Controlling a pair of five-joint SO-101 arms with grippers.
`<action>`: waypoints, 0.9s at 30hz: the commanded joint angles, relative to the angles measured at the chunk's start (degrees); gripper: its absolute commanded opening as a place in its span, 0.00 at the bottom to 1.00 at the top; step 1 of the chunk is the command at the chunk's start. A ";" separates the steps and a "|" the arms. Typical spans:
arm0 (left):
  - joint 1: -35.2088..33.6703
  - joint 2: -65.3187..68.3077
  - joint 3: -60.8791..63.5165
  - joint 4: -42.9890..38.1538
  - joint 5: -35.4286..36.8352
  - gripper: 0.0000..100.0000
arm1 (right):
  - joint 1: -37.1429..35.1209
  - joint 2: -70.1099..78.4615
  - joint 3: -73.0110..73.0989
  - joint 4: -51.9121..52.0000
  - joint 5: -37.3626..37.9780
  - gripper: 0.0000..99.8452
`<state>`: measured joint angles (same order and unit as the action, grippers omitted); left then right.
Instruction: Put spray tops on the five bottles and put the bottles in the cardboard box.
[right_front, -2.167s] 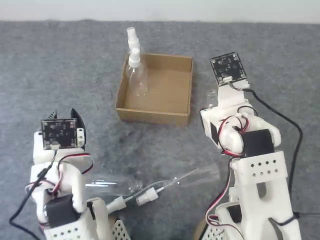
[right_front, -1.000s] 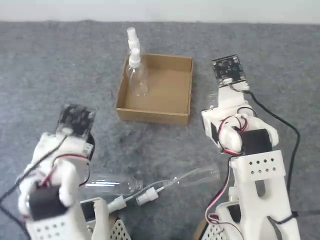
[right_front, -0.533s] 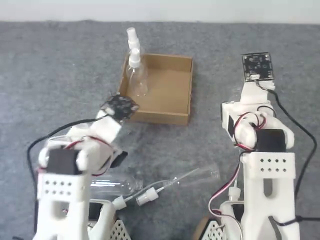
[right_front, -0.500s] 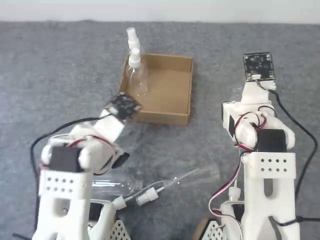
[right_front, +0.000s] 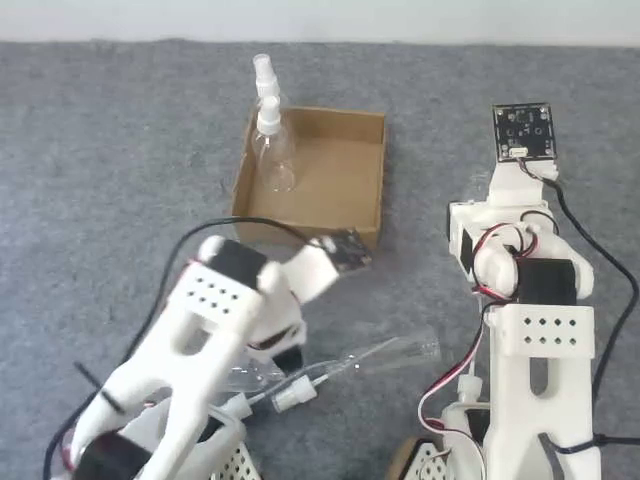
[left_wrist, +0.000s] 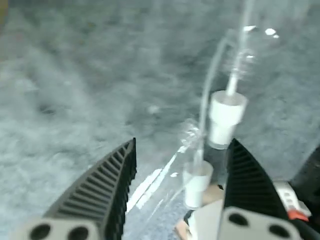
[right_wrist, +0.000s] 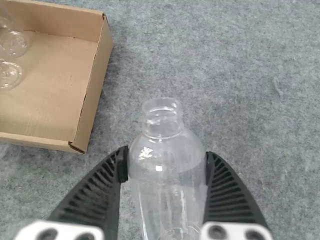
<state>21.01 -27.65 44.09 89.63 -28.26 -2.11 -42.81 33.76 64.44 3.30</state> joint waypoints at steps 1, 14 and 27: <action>5.98 1.85 -1.80 -1.85 3.52 0.27 | 0.75 -2.42 -1.23 -1.45 -0.53 0.09; 13.27 2.55 11.65 -17.76 7.74 0.27 | 0.75 -2.15 -1.23 -1.45 -0.53 0.09; 11.34 21.89 7.16 -21.98 8.88 0.23 | 0.75 -2.07 -1.05 -1.45 -0.53 0.09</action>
<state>32.70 -14.73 56.40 68.79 -20.88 -2.11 -42.81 33.76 64.44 3.30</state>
